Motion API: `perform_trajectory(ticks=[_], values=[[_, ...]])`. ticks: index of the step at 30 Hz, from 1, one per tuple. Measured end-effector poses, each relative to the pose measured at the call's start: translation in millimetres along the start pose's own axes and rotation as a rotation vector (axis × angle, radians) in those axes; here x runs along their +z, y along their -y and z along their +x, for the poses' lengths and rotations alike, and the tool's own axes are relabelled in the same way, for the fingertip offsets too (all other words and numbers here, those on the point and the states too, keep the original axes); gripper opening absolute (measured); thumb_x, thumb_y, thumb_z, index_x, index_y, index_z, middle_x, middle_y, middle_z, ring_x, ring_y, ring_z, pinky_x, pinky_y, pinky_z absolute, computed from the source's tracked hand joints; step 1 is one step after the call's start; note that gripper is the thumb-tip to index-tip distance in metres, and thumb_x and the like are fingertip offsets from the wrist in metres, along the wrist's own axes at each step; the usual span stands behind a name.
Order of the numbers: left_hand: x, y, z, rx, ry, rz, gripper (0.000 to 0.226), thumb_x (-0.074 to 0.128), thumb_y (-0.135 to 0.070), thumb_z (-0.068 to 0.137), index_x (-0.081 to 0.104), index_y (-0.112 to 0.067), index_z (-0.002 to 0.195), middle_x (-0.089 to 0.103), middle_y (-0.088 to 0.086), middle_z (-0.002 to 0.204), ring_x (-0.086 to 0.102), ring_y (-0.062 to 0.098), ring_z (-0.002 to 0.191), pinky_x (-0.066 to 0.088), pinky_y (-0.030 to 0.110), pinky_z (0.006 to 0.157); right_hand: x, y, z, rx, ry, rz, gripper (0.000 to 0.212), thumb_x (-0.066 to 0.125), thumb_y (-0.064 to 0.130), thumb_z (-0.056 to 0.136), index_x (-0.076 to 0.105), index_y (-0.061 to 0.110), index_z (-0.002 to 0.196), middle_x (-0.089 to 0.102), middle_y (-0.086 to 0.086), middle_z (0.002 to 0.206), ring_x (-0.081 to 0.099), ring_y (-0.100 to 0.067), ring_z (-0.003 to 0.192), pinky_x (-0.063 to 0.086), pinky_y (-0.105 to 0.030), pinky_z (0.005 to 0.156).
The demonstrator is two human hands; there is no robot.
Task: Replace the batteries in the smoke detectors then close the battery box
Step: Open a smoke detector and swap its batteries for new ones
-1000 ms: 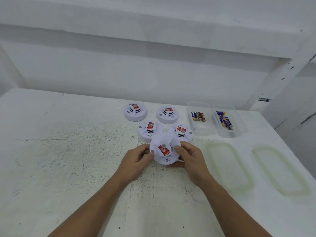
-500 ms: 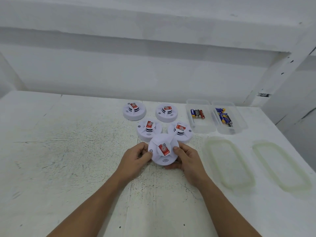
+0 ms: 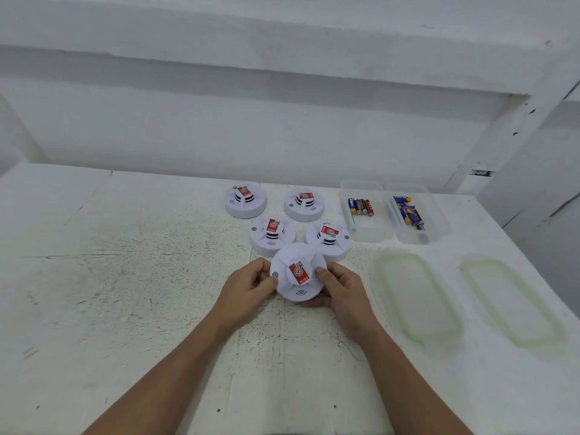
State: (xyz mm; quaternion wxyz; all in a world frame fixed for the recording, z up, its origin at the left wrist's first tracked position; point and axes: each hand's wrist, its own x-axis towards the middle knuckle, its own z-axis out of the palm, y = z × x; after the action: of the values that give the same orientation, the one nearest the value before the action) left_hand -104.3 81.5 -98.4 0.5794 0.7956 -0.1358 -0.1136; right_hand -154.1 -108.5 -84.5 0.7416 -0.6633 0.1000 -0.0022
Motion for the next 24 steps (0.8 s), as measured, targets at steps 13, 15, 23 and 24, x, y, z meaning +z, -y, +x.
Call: perform_trajectory(ticks=[13, 15, 23, 24], values=[[0.3, -2.4, -2.1, 0.001, -0.001, 0.020, 0.026, 0.052, -0.042, 0.077, 0.060, -0.018, 0.081, 0.051, -0.007, 0.064, 0.044, 0.009, 0.061, 0.035, 0.028, 0.061, 1.7, 0.5, -2.4, -0.015, -0.022, -0.034, 0.022, 0.049, 0.017, 0.097, 0.069, 0.017, 0.107, 0.073, -0.010, 0.100, 0.071, -0.029, 0.089, 0.059, -0.049, 0.073], [-0.2, -2.6, -2.2, -0.004, 0.001, 0.017, 0.028, 0.052, -0.044, 0.076, 0.060, -0.018, 0.081, 0.051, -0.007, 0.065, 0.045, 0.010, 0.062, 0.036, 0.029, 0.062, 1.9, 0.4, -2.2, -0.017, -0.028, -0.041, 0.022, 0.049, 0.018, 0.097, 0.069, 0.018, 0.106, 0.073, -0.010, 0.099, 0.071, -0.029, 0.089, 0.059, -0.048, 0.073], [-0.1, -3.8, -3.1, 0.015, 0.002, 0.014, 0.022, 0.053, -0.039, 0.082, 0.059, -0.017, 0.080, 0.049, -0.010, 0.063, 0.042, 0.007, 0.059, 0.033, 0.027, 0.058, 2.3, 0.3, -2.9, -0.017, -0.039, -0.046, 0.022, 0.050, 0.018, 0.097, 0.070, 0.016, 0.106, 0.073, -0.011, 0.098, 0.071, -0.029, 0.088, 0.059, -0.048, 0.071], [-0.3, -3.1, -3.2, 0.018, 0.006, 0.009, 0.023, 0.053, -0.040, 0.082, 0.059, -0.018, 0.080, 0.050, -0.009, 0.064, 0.042, 0.007, 0.059, 0.034, 0.027, 0.059, 2.2, -0.4, -2.8, -0.017, -0.040, -0.048, 0.022, 0.050, 0.019, 0.097, 0.070, 0.016, 0.107, 0.073, -0.011, 0.099, 0.071, -0.029, 0.088, 0.059, -0.049, 0.072]])
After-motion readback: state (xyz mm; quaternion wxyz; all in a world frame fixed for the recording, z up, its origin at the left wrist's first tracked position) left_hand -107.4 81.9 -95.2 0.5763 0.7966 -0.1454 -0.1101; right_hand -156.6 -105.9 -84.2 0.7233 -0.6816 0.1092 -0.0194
